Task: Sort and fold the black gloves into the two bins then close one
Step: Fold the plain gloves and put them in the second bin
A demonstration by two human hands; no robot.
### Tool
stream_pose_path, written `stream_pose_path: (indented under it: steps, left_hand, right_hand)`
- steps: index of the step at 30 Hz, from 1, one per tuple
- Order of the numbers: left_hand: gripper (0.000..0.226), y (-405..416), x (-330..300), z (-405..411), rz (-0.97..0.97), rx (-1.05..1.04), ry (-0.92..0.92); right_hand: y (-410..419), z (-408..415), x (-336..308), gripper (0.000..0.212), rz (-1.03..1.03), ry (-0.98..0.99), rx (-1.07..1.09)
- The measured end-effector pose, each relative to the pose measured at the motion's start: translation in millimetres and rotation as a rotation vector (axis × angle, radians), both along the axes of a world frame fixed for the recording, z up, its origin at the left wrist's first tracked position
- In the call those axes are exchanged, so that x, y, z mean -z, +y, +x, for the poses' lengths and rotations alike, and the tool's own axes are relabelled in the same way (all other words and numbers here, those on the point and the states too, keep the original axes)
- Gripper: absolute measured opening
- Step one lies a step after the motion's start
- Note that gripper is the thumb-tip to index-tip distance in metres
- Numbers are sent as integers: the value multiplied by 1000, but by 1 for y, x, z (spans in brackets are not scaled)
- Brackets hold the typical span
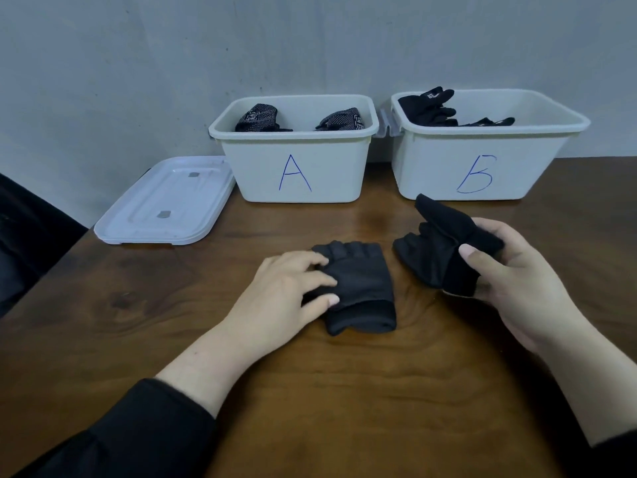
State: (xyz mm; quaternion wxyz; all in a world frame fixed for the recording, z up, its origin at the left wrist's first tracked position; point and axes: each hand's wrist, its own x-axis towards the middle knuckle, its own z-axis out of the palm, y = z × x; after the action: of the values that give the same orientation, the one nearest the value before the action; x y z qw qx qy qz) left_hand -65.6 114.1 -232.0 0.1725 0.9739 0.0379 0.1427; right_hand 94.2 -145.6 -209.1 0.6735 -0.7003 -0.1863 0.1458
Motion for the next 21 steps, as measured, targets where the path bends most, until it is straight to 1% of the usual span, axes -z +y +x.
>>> stream_pose_path:
  steps: [2,4,7,10,12,14,16,19,21]
  left_hand:
    - [36,1,3,-2,-58,-30,75]
    - [41,4,4,-2,-137,-36,73]
    - [40,10,1,-2,-296,-95,-32]
    - [31,16,-5,-2,-377,-227,-101]
    - [29,18,-7,-3,-427,-272,-128]
    - [27,19,-8,-4,-443,-285,-133]
    - [24,19,-8,-5,-435,-283,-124]
    - [14,20,-8,-6,-422,-280,-133]
    - [12,22,-7,-6,-415,-270,-100]
  right_hand:
    - [0,-1,-5,29,-35,-25,-16]
    - [1,1,-15,33,-103,-102,-25]
    - [9,2,-35,38,-193,-191,-70]
    - [25,2,-59,29,-212,-249,-102]
    - [40,2,-74,23,-254,-309,-144]
    - [58,2,-87,20,-302,-385,-178]
    - [74,0,-99,25,-335,-492,-170]
    - [88,-5,-108,19,-305,-664,-83]
    - [89,-16,-96,20,-301,-765,-42]
